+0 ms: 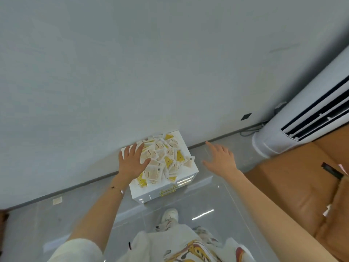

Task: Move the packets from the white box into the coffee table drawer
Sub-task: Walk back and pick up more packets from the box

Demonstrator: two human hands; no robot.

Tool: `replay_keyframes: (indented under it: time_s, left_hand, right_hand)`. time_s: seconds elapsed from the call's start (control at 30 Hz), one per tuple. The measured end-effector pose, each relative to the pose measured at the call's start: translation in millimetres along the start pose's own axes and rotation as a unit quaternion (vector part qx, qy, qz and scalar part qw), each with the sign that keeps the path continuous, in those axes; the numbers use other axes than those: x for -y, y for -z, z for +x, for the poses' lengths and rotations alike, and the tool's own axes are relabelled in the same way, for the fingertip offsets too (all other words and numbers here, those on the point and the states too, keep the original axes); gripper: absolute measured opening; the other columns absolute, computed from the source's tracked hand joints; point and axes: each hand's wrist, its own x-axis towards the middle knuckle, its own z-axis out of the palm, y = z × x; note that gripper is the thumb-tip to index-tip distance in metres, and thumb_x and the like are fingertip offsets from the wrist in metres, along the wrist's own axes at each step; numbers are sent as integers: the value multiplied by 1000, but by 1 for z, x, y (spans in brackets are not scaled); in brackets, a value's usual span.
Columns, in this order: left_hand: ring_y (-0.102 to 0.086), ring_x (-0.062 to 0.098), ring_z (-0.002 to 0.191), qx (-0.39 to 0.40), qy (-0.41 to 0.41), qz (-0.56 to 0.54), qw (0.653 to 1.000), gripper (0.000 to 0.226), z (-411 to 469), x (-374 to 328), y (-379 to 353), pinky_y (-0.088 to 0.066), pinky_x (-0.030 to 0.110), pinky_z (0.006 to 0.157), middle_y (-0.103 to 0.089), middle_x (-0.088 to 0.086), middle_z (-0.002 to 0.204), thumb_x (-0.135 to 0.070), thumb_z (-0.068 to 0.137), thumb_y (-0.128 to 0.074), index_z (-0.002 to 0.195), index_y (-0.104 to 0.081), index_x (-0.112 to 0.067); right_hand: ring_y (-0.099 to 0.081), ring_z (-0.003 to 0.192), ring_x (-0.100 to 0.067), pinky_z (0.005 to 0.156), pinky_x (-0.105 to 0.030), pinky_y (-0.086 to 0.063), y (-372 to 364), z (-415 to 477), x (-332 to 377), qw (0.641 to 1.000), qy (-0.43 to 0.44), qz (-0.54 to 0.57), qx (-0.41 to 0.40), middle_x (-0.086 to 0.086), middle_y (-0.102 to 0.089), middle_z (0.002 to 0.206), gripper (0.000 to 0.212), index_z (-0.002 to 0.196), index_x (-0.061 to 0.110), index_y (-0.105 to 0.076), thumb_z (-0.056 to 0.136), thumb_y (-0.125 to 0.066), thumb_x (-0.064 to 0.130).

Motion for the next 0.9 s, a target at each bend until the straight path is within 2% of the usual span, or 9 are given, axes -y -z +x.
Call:
replay_keyframes:
  time_s: [0.13, 0.2, 0.3, 0.37, 0.53, 0.63, 0.73, 0.83, 0.9]
  left_hand:
    - [-11, 31, 146, 8, 31, -28, 999, 89, 32, 4, -15, -7, 53, 116, -18, 3, 159, -76, 76, -13, 152, -18, -30]
    - [-13, 31, 146, 13, 64, -55, 996, 92, 46, 7, -33, -9, 53, 115, -19, 3, 159, -76, 73, -10, 152, -19, -30]
    - [-11, 29, 147, 42, 130, -96, 986, 75, 73, 12, -74, -9, 49, 117, -17, 2, 160, -68, 89, -30, 152, -16, -31]
    - [-9, 28, 147, 67, 174, -116, 976, 70, 88, 14, -108, -10, 49, 117, -15, 1, 160, -60, 93, -38, 152, -14, -31]
    - [-13, 28, 146, 83, 256, -156, 951, 84, 126, 17, -189, -13, 49, 117, -16, 1, 159, -73, 81, -36, 151, -16, -31]
    - [-18, 31, 145, 63, 275, -172, 944, 91, 145, 31, -240, -19, 53, 115, -19, 6, 159, -70, 78, -52, 151, -19, -28]
    - [-23, 34, 143, 54, 279, -169, 944, 108, 154, 49, -286, -22, 55, 112, -22, 10, 157, -81, 62, -45, 151, -22, -24]
    - [-19, 35, 144, 58, 278, -162, 945, 108, 154, 56, -313, -22, 56, 112, -17, 11, 158, -66, 66, -70, 151, -21, -23]
    - [-20, 37, 143, 33, 273, -152, 950, 103, 154, 59, -325, -22, 56, 111, -19, 13, 157, -58, 67, -76, 150, -25, -24]
  right_hand:
    - [-26, 141, -28, 114, -42, -23, -14, 58, 13, 999, 35, -12, 36, -8, -34, 151, 80, 153, 30, -11, 88, -51, 55]
    - [-26, 141, -28, 114, -42, -24, -30, 86, 22, 997, 59, -16, 56, -8, -34, 151, 80, 153, 29, -10, 89, -49, 56]
    - [-27, 140, -28, 112, -43, -26, -65, 132, 39, 992, 87, -4, 96, -7, -32, 152, 78, 153, 30, -10, 90, -47, 57]
    - [-27, 141, -28, 111, -44, -27, -94, 162, 50, 987, 97, 12, 126, -7, -30, 154, 78, 153, 31, -11, 90, -48, 58]
    - [-30, 138, -30, 108, -45, -31, -173, 241, 69, 978, 101, 53, 175, -7, -29, 153, 81, 153, 28, -14, 88, -52, 58]
    - [-30, 138, -29, 107, -46, -32, -222, 288, 77, 974, 87, 88, 190, -6, -28, 154, 83, 153, 28, -15, 87, -56, 58]
    - [-26, 141, -31, 108, -49, -31, -265, 327, 82, 969, 72, 135, 193, -6, -25, 156, 86, 152, 27, -18, 84, -61, 55]
    - [-24, 141, -31, 110, -51, -29, -295, 352, 89, 963, 45, 184, 193, -7, -27, 155, 88, 152, 23, -20, 83, -65, 54]
    - [-26, 141, -29, 110, -52, -30, -309, 364, 96, 953, 22, 222, 204, -6, -31, 153, 88, 150, 21, -25, 80, -66, 56]
